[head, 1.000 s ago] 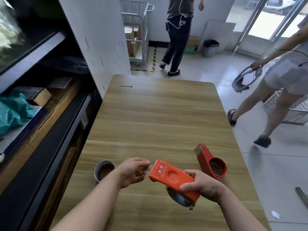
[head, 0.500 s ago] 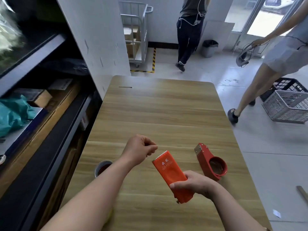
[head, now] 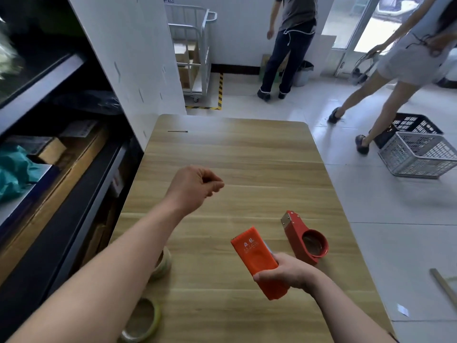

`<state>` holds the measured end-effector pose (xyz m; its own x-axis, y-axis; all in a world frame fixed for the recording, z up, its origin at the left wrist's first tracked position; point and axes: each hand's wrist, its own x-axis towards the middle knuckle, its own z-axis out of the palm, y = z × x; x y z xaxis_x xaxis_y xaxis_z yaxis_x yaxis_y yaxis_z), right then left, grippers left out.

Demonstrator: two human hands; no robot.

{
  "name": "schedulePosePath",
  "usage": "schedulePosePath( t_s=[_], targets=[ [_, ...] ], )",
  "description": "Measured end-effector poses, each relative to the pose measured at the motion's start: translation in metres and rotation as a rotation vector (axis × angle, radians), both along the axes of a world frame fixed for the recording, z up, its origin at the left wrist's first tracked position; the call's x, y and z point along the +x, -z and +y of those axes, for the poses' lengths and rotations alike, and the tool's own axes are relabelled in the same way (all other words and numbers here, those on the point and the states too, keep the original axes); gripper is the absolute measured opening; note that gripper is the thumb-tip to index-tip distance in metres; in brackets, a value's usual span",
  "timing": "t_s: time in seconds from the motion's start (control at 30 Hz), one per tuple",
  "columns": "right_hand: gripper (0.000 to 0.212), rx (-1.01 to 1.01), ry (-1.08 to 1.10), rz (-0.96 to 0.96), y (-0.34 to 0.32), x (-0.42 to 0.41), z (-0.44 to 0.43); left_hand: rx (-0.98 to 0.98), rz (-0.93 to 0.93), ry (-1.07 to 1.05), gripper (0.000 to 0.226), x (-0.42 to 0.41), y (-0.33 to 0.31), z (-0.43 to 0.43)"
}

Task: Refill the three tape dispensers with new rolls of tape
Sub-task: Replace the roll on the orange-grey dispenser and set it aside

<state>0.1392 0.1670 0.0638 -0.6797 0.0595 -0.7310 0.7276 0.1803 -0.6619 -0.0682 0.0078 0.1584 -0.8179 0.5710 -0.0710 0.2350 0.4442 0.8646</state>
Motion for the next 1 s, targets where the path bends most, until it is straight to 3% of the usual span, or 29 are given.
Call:
schedulePosePath(
  t_s=[0.43, 0.6, 0.8, 1.0],
  targets=[
    [0.049, 0.034, 0.271, 0.114, 0.006, -0.003, 0.0, -0.054, 0.311, 0.169, 0.015, 0.04, 0.013, 0.01],
    [0.033, 0.095, 0.352, 0.147, 0.003, -0.009, -0.004, -0.035, 0.353, 0.168, 0.015, 0.062, 0.022, 0.011],
    [0.038, 0.16, 0.372, 0.171, 0.0, -0.011, -0.008, 0.04, 0.244, 0.215, 0.012, 0.092, 0.042, 0.015],
    [0.024, 0.106, 0.365, 0.246, -0.017, -0.01, -0.011, 0.053, 0.111, 0.164, 0.014, 0.111, 0.059, 0.018]
  ],
)
